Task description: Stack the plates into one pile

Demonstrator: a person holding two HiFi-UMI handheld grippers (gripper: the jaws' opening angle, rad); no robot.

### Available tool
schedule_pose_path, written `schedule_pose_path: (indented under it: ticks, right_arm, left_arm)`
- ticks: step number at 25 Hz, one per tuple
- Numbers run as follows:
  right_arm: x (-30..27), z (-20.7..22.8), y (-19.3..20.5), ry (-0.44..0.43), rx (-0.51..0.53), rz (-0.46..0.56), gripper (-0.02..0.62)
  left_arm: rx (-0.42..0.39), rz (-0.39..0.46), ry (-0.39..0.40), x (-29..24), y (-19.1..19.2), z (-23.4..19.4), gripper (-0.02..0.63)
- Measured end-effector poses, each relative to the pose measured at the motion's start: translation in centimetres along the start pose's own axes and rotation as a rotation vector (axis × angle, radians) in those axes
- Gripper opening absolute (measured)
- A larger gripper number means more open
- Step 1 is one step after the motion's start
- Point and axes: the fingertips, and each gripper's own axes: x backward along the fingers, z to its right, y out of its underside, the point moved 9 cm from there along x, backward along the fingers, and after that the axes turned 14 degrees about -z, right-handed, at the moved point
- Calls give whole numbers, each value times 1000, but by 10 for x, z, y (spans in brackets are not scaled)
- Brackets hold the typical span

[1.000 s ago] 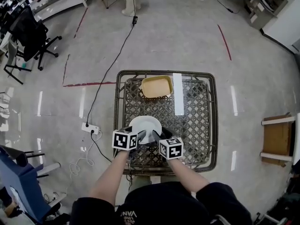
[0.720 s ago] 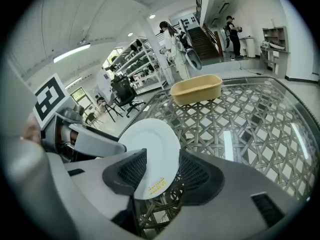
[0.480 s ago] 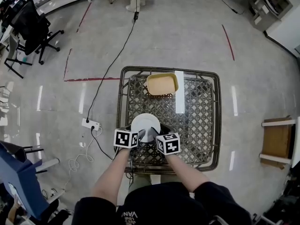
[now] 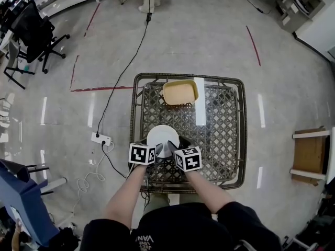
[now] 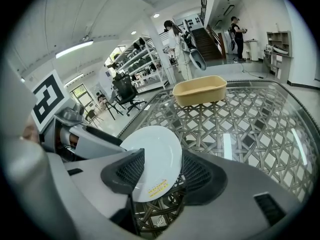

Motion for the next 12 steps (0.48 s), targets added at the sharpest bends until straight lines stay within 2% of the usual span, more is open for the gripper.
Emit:
schedule_pose_path:
  ticks: [7,12]
  right_arm:
    - [22,-4,1,22,8,57,218]
    - [45,-14,6,35,5,139,201]
  left_arm:
    - [-37,46,1,16,6,4,324]
    - [-101,139,7,36,8,11,324]
